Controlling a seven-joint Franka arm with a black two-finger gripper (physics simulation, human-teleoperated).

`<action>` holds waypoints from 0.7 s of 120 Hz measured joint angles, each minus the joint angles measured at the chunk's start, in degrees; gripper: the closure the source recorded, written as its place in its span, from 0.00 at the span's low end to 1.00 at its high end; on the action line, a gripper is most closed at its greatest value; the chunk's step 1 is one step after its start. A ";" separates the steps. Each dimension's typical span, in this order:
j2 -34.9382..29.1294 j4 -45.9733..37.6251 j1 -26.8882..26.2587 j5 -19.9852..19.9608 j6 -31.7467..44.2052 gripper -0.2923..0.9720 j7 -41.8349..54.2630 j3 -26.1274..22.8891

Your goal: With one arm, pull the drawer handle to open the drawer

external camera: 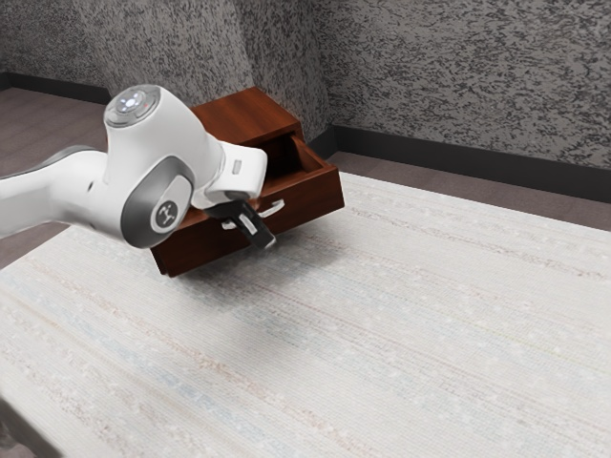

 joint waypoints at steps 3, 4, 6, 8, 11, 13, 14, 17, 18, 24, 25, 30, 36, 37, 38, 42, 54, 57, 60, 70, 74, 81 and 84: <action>0.00 0.02 0.03 -0.01 0.03 0.51 -0.06 0.00; 0.00 0.03 0.09 0.00 0.04 0.51 -0.08 -0.06; 0.00 0.04 0.16 0.00 0.05 0.51 -0.12 -0.11; 0.03 0.05 0.20 0.02 0.07 0.51 -0.17 -0.15; 0.03 0.08 0.20 0.03 0.09 0.51 -0.23 -0.13; 0.04 0.10 0.20 0.03 0.11 0.51 -0.26 -0.11; 0.05 0.11 0.20 0.03 0.11 0.51 -0.28 -0.11; 0.06 0.10 0.22 0.06 0.13 0.51 -0.34 -0.13; 0.07 0.09 0.22 0.07 0.14 0.51 -0.36 -0.13; 0.07 0.08 0.20 0.09 0.17 0.51 -0.47 -0.13; 0.07 0.08 0.20 0.09 0.17 0.51 -0.49 -0.13; 0.08 0.08 0.15 0.10 0.19 0.51 -0.57 -0.09; 0.07 0.13 -0.01 0.18 0.20 0.51 -0.64 0.09; 0.06 0.16 -0.03 0.20 0.20 0.51 -0.65 0.13; 0.05 0.18 -0.05 0.22 0.20 0.52 -0.65 0.16; 0.06 0.39 -0.34 0.25 0.19 0.52 -0.68 0.56; 0.03 1.19 0.07 0.91 0.18 0.52 -0.71 0.41; 0.02 1.29 0.20 1.13 0.18 0.51 -0.72 0.32; 0.02 1.37 0.31 1.30 0.18 0.51 -0.73 0.24; -0.03 1.74 0.41 1.98 0.17 0.50 -0.74 0.14; -0.05 2.09 0.30 2.25 0.17 0.50 -0.76 0.20; -0.06 2.46 0.16 2.80 0.18 0.49 -0.80 0.28; -0.09 2.57 0.13 3.06 0.18 0.49 -0.82 0.29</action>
